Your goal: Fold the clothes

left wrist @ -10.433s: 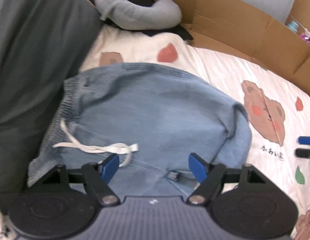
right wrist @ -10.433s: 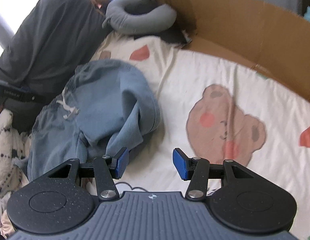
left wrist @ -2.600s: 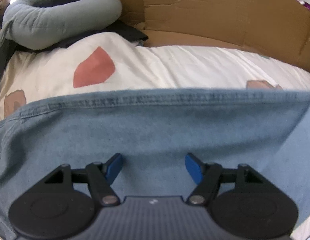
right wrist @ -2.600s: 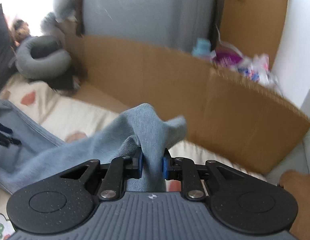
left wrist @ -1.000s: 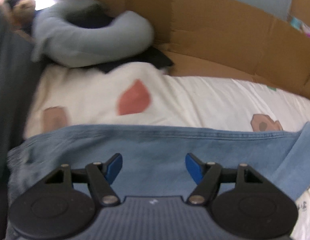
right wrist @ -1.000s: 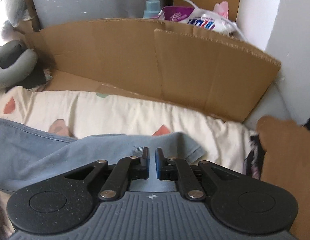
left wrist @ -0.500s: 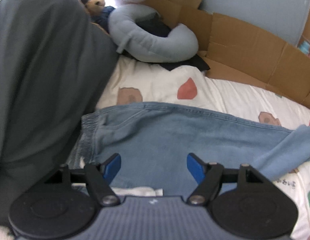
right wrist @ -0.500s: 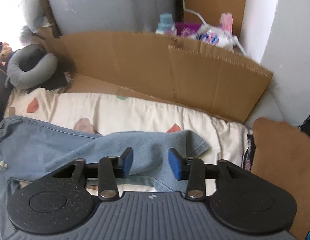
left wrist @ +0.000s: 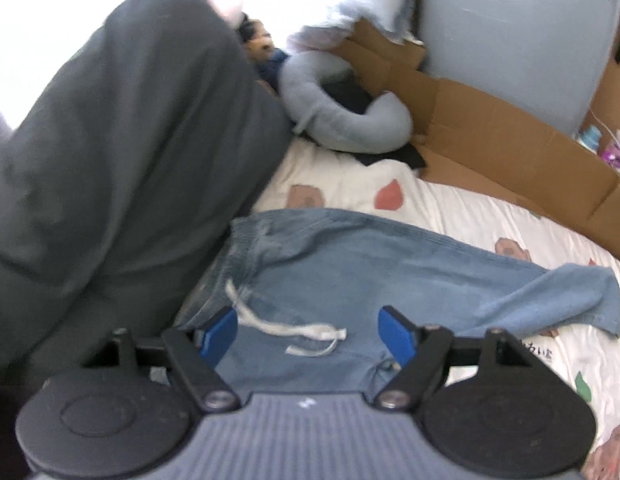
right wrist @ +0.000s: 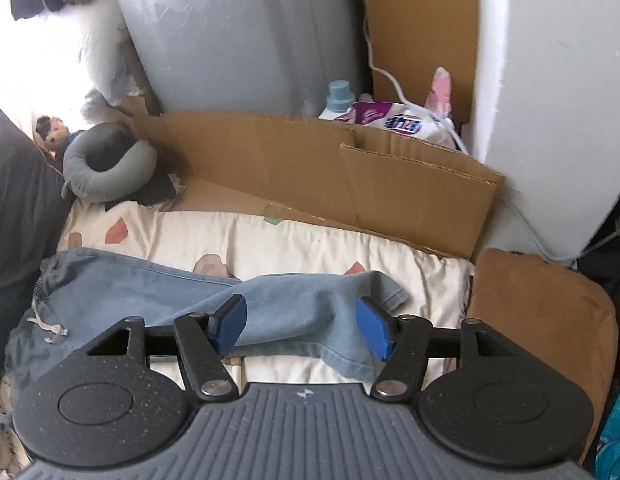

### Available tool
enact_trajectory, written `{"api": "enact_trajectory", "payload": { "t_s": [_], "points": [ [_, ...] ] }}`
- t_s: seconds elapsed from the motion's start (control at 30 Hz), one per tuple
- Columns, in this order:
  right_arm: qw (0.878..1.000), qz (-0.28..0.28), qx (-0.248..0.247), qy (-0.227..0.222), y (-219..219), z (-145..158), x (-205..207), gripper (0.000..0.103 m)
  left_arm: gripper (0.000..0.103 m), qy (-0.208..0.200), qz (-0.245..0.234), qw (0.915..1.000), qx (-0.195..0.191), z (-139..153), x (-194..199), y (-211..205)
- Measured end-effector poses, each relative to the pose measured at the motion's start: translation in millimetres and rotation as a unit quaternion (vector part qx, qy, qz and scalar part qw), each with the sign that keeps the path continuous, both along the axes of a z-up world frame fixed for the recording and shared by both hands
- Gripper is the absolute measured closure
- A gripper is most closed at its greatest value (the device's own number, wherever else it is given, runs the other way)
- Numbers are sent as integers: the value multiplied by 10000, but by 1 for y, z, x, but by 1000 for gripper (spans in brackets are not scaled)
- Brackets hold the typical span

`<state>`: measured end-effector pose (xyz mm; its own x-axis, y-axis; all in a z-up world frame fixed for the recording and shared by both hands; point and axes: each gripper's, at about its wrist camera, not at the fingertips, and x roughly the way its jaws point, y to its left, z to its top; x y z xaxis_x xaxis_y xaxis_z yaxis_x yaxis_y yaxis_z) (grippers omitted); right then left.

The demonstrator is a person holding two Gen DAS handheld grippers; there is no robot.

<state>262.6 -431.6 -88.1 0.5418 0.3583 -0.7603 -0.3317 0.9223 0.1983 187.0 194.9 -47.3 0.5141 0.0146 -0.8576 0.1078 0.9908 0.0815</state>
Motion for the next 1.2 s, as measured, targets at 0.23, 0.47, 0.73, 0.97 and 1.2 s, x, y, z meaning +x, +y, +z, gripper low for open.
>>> {"api": "enact_trajectory", "payload": {
  "t_s": [0.23,0.47,0.73,0.97,1.2],
  "points": [
    [9990,376,240,84,-36,10,-25,34,23,108,607,9975,-338,29,-59,50],
    [9987,300,413,-44,-65,21,-46,33,20,-37,788,9960,-417,35,-94,73],
    [9983,316,451,-171,-64,16,-74,33,20,-54,700,9955,-637,11,-132,74],
    [9963,643,539,-171,-39,-3,-104,33,20,-31,614,9954,-730,-25,-160,72],
    [9925,978,727,93,-12,-46,-117,33,20,30,638,9951,-757,-77,-188,79]
  ]
}}
